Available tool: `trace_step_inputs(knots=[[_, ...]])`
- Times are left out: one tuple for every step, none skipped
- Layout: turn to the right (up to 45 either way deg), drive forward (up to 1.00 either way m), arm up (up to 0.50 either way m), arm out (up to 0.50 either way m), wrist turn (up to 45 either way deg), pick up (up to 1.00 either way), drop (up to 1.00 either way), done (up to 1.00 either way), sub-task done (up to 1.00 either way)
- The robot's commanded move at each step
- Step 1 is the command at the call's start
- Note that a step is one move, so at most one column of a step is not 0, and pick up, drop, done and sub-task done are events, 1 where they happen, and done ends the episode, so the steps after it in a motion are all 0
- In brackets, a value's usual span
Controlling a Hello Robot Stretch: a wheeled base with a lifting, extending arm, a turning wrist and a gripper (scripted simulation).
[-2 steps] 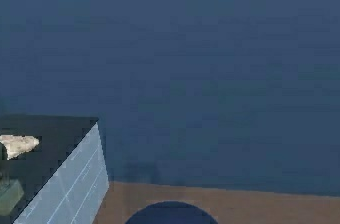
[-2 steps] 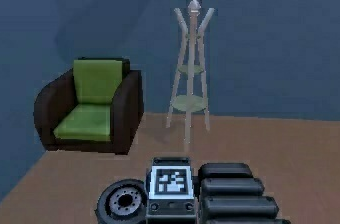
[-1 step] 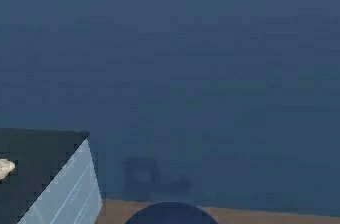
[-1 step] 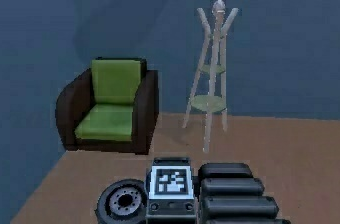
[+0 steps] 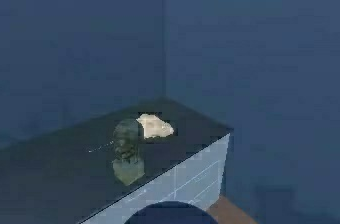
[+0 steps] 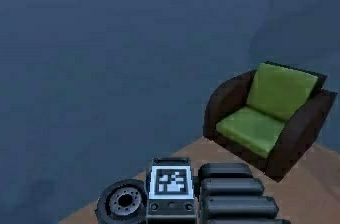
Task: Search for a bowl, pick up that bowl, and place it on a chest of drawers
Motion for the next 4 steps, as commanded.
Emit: trace_step_inputs(knots=[[-45.0,0.0,0.0,0.0,0.0,0.0,0.0,0.0,0.0],[-45.0,0.0,0.0,0.0,0.0,0.0,0.0,0.0,0.0],[-24.0,0.0,0.0,0.0,0.0,0.0,0.0,0.0,0.0],[0.0,0.0,0.0,0.48,0.0,0.0,0.0,0.0,0.0]])
